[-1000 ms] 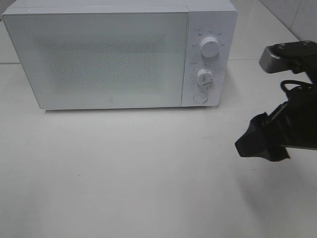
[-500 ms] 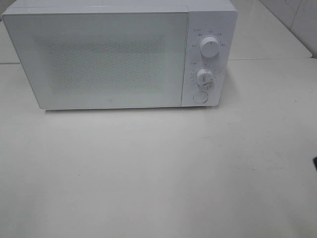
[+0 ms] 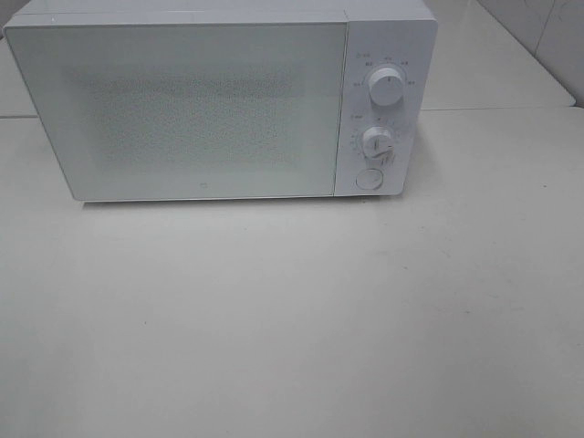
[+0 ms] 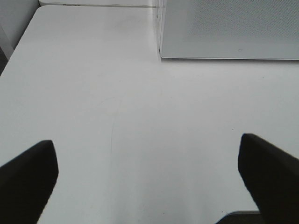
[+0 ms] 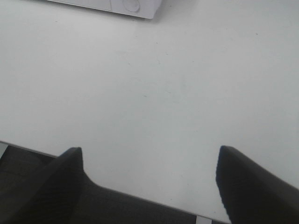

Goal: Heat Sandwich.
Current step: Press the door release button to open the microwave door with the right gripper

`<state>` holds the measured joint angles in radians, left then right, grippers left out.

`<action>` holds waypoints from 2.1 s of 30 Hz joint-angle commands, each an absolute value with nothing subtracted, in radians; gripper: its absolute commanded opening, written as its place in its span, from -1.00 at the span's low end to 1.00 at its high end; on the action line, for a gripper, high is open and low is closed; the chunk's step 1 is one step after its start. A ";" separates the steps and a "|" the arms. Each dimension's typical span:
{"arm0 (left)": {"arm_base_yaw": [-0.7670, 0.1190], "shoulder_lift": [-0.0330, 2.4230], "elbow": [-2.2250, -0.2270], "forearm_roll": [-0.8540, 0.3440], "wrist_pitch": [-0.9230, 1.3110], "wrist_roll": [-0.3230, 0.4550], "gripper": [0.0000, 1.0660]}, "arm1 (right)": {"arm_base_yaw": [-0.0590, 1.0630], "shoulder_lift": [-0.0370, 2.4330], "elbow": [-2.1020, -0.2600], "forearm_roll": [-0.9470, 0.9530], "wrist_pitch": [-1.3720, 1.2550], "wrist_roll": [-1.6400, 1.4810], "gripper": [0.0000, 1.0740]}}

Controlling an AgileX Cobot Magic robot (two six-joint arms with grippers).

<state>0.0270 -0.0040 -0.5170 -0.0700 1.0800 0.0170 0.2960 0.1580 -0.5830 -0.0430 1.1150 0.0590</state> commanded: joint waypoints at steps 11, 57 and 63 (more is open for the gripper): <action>0.030 -0.028 -0.515 -0.069 1.070 0.010 0.88 | 0.139 -0.031 -0.497 -0.043 0.994 0.065 0.42; 0.030 -0.025 -0.515 -0.069 1.070 0.012 0.88 | 0.139 0.432 -0.504 -0.042 0.371 0.065 0.41; 0.030 -0.025 -0.515 -0.069 1.070 0.012 0.88 | 0.139 0.567 -0.504 -0.044 0.248 0.065 0.41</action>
<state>0.0270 -0.0040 -0.5170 -0.0700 1.0800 0.0170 0.1460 0.5350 -0.5070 -0.0390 0.3100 0.0610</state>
